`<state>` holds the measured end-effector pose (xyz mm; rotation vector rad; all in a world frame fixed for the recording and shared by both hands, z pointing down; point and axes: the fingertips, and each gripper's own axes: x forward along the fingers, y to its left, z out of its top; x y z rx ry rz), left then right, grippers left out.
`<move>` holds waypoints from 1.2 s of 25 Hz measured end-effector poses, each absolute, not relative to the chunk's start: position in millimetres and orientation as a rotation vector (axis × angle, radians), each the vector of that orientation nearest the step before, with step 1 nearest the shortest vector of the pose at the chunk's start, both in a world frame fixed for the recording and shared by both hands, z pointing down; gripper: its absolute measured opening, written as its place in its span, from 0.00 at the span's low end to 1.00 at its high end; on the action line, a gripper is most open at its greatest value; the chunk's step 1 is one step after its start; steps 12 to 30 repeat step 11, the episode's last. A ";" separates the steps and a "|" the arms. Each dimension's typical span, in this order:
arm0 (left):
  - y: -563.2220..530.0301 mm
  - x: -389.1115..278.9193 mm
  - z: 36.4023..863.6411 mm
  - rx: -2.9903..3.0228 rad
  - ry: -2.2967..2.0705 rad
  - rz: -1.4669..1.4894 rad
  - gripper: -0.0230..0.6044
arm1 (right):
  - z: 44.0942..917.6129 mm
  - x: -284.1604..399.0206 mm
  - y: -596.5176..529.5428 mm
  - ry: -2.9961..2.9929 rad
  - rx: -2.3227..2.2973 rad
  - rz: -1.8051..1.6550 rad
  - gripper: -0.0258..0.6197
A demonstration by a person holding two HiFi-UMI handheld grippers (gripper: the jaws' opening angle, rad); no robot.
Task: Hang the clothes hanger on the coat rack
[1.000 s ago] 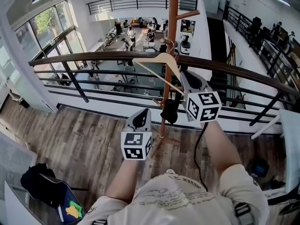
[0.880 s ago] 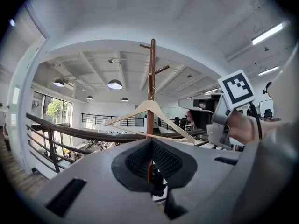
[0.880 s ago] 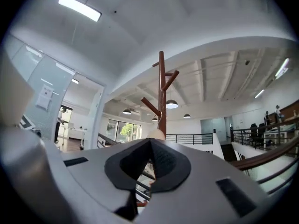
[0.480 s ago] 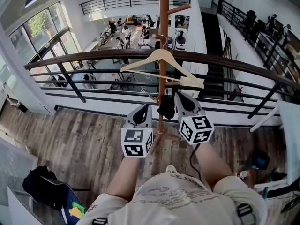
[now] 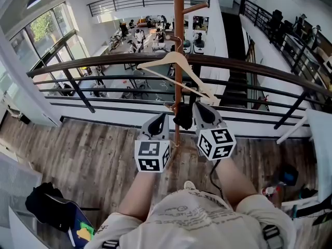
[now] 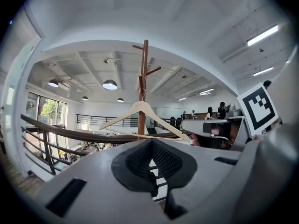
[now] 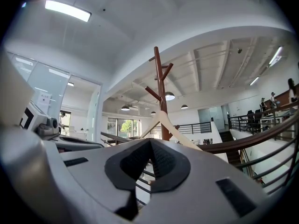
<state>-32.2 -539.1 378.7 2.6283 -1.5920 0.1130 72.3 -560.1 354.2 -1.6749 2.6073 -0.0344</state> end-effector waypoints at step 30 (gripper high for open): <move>-528.9 -24.2 378.2 2.640 -1.575 0.115 0.04 | 360.8 72.9 -545.8 2.629 -1.678 -0.041 0.04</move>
